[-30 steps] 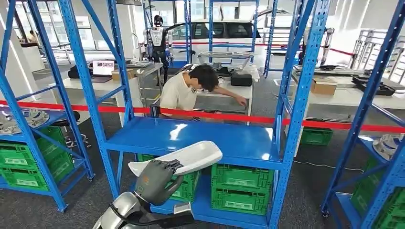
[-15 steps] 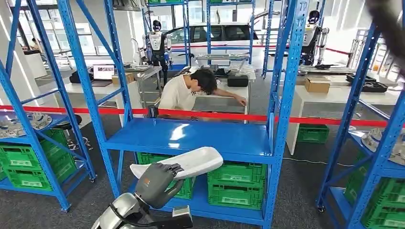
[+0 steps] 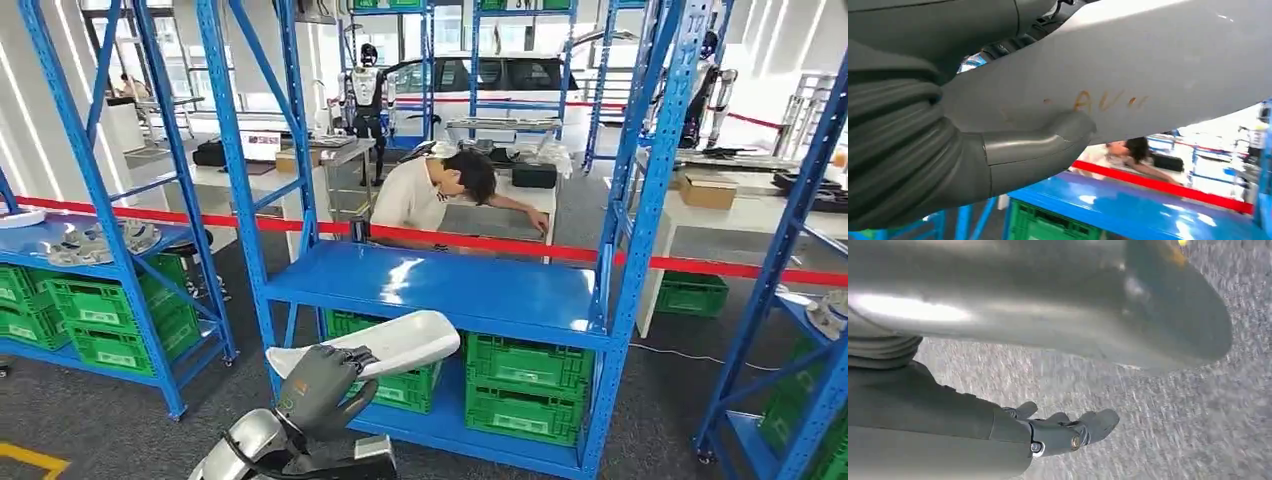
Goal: Take the parts from the cabinet and place them on the table.
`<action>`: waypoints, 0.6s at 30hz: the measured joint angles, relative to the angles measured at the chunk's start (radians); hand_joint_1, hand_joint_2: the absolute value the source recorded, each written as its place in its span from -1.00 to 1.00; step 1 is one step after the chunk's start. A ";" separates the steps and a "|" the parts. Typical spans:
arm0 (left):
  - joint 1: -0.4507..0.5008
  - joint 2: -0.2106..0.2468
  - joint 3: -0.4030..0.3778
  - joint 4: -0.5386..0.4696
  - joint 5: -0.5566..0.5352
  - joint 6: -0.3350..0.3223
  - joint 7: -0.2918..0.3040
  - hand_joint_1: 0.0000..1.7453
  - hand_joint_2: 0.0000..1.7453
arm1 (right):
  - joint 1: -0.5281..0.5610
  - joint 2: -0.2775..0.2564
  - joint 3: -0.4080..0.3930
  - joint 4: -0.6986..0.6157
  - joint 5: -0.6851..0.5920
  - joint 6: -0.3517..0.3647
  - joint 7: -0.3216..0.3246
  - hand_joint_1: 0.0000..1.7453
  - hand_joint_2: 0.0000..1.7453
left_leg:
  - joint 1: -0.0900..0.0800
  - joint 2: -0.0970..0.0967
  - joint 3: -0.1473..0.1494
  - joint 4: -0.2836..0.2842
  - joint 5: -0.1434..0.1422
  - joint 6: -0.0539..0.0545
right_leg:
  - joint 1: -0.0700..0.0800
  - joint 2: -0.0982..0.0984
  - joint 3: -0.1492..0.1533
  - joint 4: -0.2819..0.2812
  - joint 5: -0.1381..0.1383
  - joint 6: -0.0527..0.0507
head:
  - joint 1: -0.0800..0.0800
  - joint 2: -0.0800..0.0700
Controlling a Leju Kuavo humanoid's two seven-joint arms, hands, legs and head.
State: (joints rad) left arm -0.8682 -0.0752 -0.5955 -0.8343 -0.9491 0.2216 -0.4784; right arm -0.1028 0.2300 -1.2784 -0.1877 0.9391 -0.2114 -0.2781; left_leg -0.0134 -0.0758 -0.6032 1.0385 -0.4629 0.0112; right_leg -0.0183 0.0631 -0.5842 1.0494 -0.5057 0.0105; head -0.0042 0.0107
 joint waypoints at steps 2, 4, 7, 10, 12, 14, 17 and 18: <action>0.007 0.000 0.001 -0.001 -0.005 0.036 0.029 1.00 1.00 | -0.001 0.002 0.015 0.000 0.048 -0.123 0.006 -1.00 -1.00 | 0.007 -0.018 -0.006 -0.005 0.008 -0.014 | 0.004 -0.020 -0.005 0.001 0.007 -0.009 | 0.000 0.000; 0.014 0.006 0.008 -0.002 -0.002 0.058 0.042 1.00 1.00 | 0.000 0.005 0.034 0.000 0.077 -0.189 0.004 -1.00 -1.00 | 0.005 -0.035 -0.009 -0.009 0.015 -0.027 | -0.001 -0.037 -0.002 -0.008 0.015 -0.023 | 0.000 0.000; 0.020 0.014 0.011 -0.002 0.001 0.059 0.058 1.00 1.00 | 0.001 0.006 0.057 0.000 0.115 -0.253 0.007 -1.00 -1.00 | 0.009 0.053 -0.067 0.109 -0.063 -0.041 | 0.000 -0.068 -0.002 -0.018 0.024 -0.039 | -0.005 0.000; 0.039 0.019 0.011 -0.002 0.005 0.059 0.053 1.00 1.00 | 0.006 0.008 0.082 0.000 0.139 -0.291 0.023 -1.00 -1.00 | 0.018 0.064 -0.145 0.290 -0.127 -0.054 | 0.000 -0.105 -0.005 -0.017 0.024 -0.040 | -0.006 0.000; 0.047 0.027 0.011 -0.002 0.013 0.064 0.037 1.00 1.00 | 0.007 0.011 0.092 0.000 0.145 -0.295 0.025 -1.00 -1.00 | 0.025 0.072 -0.100 0.215 -0.074 -0.057 | 0.000 -0.127 -0.005 -0.016 0.024 -0.039 | -0.005 0.000; 0.043 0.036 0.014 -0.002 0.044 0.034 0.017 1.00 1.00 | 0.008 0.014 0.104 0.000 0.147 -0.295 0.028 -1.00 -1.00 | 0.026 0.120 0.001 0.035 -0.001 -0.055 | 0.001 -0.148 -0.002 -0.014 0.022 -0.035 | -0.005 0.000; 0.034 0.043 0.015 -0.001 0.074 -0.014 -0.024 1.00 1.00 | 0.010 0.018 0.108 0.000 0.151 -0.302 0.040 -1.00 -1.00 | 0.011 0.130 0.014 -0.011 -0.007 -0.031 | 0.009 -0.174 -0.003 -0.014 0.023 -0.014 | -0.005 0.000; 0.034 0.049 0.015 0.002 0.079 -0.017 -0.030 1.00 1.00 | 0.010 0.020 0.112 0.000 0.156 -0.309 0.045 -1.00 -1.00 | 0.008 0.119 0.010 -0.010 -0.005 -0.025 | 0.007 -0.186 -0.001 -0.017 0.025 -0.009 | -0.005 0.000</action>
State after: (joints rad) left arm -0.8340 -0.0260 -0.5806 -0.8328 -0.8705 0.2045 -0.5085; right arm -0.0927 0.2498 -1.1666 -0.1877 1.0952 -0.5203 -0.2335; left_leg -0.0058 0.0432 -0.5927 1.0286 -0.4680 -0.0140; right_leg -0.0115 -0.1226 -0.5852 1.0319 -0.4803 0.0015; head -0.0092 0.0107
